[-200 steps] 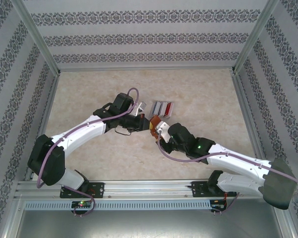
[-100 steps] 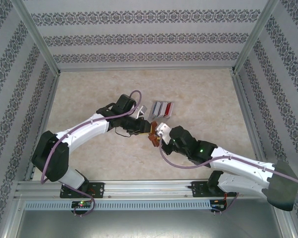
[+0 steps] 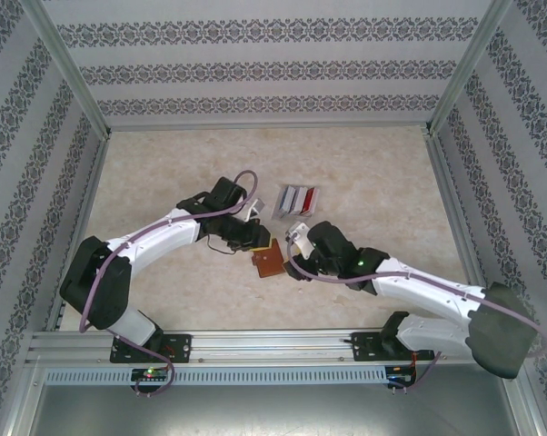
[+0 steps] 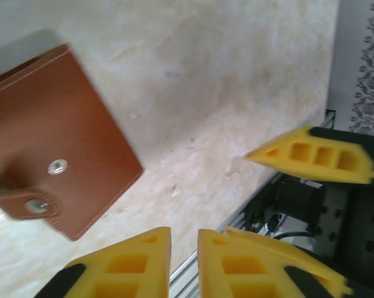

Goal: Put the credit cards into the card holder

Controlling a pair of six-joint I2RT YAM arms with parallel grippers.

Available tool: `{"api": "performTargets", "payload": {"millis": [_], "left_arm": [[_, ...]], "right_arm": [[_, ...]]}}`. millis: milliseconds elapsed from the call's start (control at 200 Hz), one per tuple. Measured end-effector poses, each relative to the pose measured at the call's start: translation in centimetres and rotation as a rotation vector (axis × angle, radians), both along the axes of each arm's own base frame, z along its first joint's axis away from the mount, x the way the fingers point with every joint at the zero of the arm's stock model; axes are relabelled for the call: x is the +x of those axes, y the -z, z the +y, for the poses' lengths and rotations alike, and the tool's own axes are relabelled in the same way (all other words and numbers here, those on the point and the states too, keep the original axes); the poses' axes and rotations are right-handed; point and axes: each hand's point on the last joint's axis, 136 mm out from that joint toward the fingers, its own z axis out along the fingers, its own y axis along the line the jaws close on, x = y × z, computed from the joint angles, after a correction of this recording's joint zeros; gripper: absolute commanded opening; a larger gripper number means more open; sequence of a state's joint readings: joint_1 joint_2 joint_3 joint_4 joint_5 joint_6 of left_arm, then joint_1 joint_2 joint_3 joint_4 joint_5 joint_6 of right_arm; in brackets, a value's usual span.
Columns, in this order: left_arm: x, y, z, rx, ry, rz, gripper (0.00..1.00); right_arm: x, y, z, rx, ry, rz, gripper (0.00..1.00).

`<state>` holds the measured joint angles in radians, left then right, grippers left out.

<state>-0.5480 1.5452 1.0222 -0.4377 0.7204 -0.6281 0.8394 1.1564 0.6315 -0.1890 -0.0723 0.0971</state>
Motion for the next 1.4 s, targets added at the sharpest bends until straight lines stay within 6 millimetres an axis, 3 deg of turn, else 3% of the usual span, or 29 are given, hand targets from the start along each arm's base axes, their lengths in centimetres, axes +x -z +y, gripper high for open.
{"api": "performTargets", "payload": {"millis": [215,375,520,684,994,1399], "left_arm": [[-0.6,3.1,5.6,0.066,-0.158,0.06,0.44],[-1.0,4.9,8.3,0.107,-0.258,0.11,0.57],[-0.6,5.6,9.7,0.127,-0.32,0.129,0.6],[-0.3,5.6,10.2,0.13,-0.342,0.131,0.6],[-0.2,5.8,10.6,0.149,-0.351,0.127,0.6],[-0.2,5.6,10.6,0.148,-0.349,0.112,0.67]], "right_arm": [[2.6,0.0,2.7,-0.008,0.142,0.145,0.67],[1.8,3.6,3.8,-0.089,0.179,0.239,0.72],[0.7,6.1,5.1,-0.176,0.184,0.267,0.74],[0.7,7.5,5.8,-0.246,0.214,0.253,0.83],[2.1,7.4,5.2,-0.323,0.273,0.182,0.76],[1.0,8.0,5.5,-0.327,0.286,0.223,0.83]]}}
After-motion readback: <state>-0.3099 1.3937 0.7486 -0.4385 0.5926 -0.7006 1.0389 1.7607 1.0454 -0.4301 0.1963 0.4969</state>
